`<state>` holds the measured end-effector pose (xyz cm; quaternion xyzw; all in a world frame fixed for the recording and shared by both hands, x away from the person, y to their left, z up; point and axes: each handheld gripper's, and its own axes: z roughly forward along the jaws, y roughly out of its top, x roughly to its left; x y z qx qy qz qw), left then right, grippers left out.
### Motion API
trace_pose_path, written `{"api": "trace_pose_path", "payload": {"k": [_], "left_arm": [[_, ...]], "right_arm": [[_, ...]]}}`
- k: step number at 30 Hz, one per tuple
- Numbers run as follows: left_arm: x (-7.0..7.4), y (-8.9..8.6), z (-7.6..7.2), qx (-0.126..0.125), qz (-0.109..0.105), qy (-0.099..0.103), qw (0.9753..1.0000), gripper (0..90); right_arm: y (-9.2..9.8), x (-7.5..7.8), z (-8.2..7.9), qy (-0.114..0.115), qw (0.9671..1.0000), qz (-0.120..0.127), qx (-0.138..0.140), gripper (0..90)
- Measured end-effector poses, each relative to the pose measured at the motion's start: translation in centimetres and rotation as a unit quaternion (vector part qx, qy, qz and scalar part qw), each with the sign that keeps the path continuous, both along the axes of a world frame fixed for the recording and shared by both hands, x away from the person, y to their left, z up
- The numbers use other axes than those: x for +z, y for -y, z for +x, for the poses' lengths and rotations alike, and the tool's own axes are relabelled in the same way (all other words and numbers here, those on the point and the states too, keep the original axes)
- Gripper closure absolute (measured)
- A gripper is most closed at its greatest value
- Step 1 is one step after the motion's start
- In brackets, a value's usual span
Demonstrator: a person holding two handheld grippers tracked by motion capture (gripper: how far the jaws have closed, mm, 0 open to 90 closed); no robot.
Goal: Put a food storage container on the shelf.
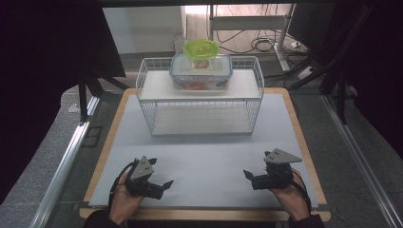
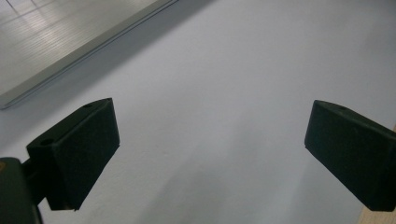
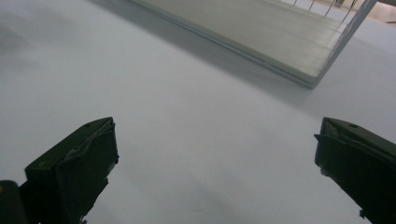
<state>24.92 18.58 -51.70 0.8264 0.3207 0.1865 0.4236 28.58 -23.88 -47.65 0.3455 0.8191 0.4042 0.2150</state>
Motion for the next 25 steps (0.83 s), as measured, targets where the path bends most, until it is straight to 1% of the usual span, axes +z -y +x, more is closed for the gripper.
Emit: {"api": "trace_pose_path", "payload": {"k": [6,9,10,14,19,20,25], "left_arm": [[-0.1,0.1,0.0,-0.002,0.007,0.004,1.0000,2.8],[-0.2,0.2,0.0,-0.003,0.010,0.006,0.9999,2.7],[-0.2,0.2,0.0,-0.004,0.013,0.006,0.9999,2.5],[-0.3,0.2,0.0,-0.004,0.016,0.006,0.9998,2.4],[-0.4,0.2,0.0,-0.002,0.019,0.005,0.9998,2.3],[-0.4,0.2,0.0,-0.003,0.020,0.005,0.9998,2.3],[-0.4,0.3,0.0,-0.003,0.020,0.008,0.9998,2.3]], "right_arm": [[0.4,-1.3,-0.3,-0.007,0.9999,-0.006,-0.005,0.0],[0.4,-2.1,-0.3,-0.020,0.9998,-0.004,-0.004,0.0],[0.3,-2.4,-0.3,-0.027,0.9996,-0.005,-0.004,0.0],[0.1,-3.3,-0.1,-0.038,0.9992,-0.014,-0.002,0.0],[0.1,-3.8,0.2,-0.057,0.9983,-0.014,-0.004,0.0],[0.1,-3.9,0.2,-0.060,0.9981,-0.017,-0.003,0.0],[0.0,-4.1,0.2,-0.062,0.9977,-0.029,0.000,0.0]]}}
